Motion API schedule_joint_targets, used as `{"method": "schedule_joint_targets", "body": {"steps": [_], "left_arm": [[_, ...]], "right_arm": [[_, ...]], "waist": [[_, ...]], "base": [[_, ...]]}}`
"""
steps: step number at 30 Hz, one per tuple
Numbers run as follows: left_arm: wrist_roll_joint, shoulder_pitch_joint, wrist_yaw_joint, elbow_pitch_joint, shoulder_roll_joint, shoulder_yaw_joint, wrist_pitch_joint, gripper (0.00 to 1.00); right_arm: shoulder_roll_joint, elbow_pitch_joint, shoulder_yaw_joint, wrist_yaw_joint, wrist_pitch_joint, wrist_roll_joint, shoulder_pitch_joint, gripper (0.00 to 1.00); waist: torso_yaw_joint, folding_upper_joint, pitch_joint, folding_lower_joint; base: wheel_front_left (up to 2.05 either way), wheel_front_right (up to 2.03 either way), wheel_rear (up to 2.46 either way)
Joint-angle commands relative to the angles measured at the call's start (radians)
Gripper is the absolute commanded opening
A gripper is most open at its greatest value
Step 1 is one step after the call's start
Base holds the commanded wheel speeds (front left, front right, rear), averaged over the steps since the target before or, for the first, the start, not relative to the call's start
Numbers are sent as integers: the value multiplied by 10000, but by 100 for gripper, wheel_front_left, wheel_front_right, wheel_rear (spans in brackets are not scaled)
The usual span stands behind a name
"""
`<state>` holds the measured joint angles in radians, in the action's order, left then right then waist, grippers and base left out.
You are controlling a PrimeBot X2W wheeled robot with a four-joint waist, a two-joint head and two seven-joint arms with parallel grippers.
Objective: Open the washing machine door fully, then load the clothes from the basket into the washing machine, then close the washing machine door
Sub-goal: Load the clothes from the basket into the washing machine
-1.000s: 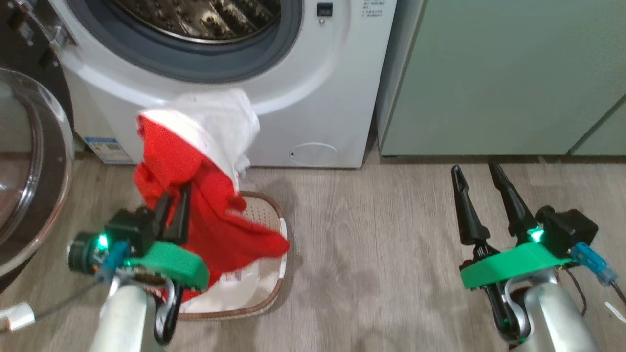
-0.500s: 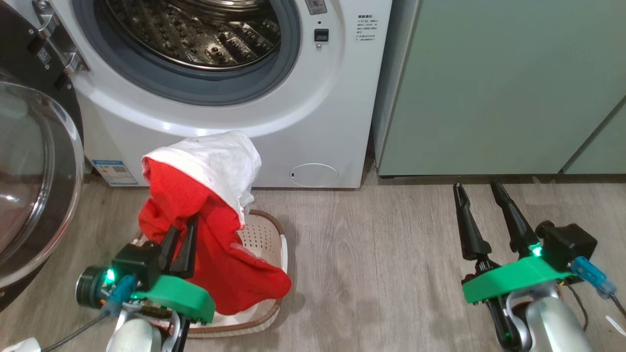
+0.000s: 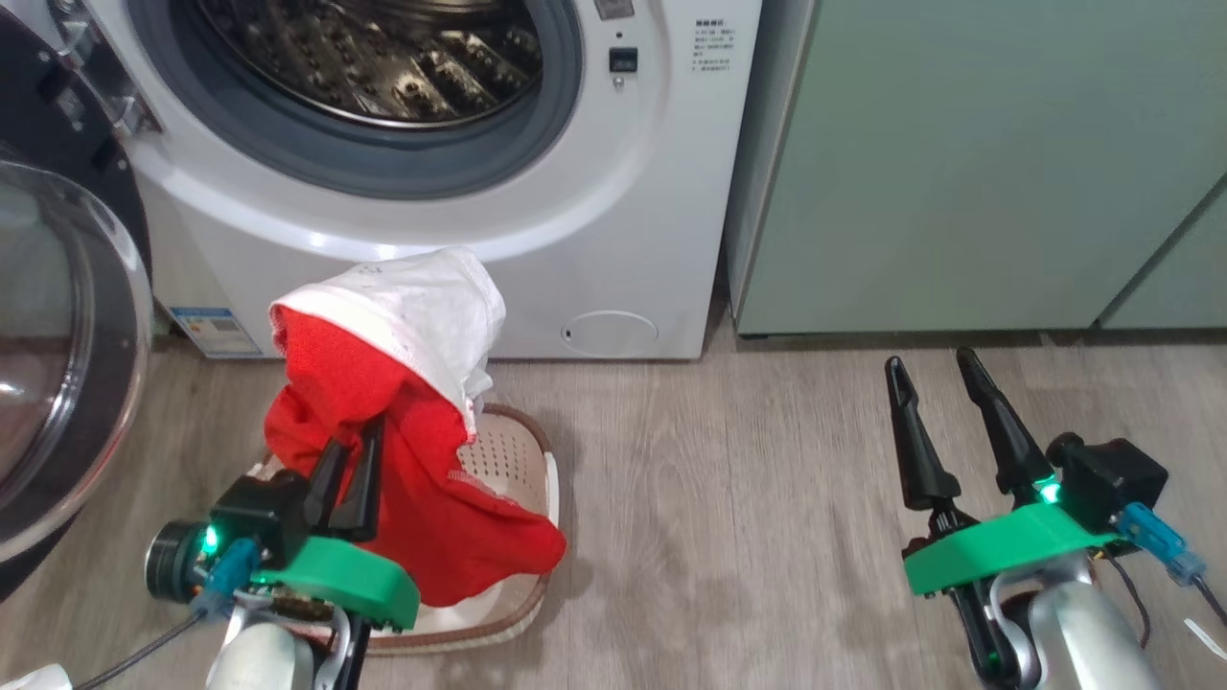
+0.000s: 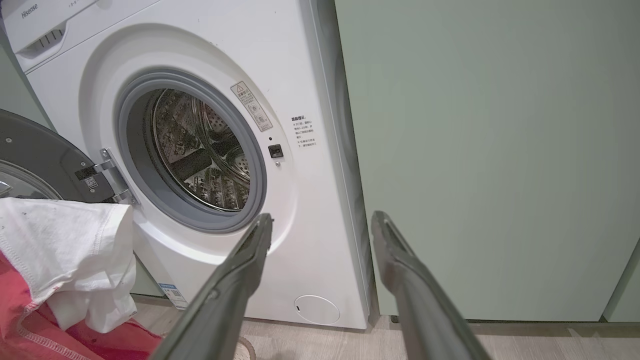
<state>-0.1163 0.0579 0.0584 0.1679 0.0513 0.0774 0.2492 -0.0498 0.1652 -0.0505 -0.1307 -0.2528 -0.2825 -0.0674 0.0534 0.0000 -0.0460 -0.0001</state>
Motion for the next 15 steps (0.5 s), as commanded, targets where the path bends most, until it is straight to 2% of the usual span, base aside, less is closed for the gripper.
{"method": "schedule_joint_targets", "body": {"steps": [1, 8, 15], "left_arm": [[-90, 430, 11, -433, -8, -287, 126, 0], [-161, 1115, 113, -421, -9, -548, 126, 0], [-276, 2510, 359, -215, 8, -1377, 126, 0]], "right_arm": [[-5, -386, -269, 0, -90, -24, -209, 100], [-5, -525, -320, 0, -90, 104, -591, 100], [-5, -725, -463, 0, -90, -4, -1166, 100]], "waist": [[43, 0, -190, 1], [241, 0, -1213, 1], [677, 0, -2499, 1]], "base": [[0, 0, 0], [0, 0, 0], [0, 0, 0]]}}
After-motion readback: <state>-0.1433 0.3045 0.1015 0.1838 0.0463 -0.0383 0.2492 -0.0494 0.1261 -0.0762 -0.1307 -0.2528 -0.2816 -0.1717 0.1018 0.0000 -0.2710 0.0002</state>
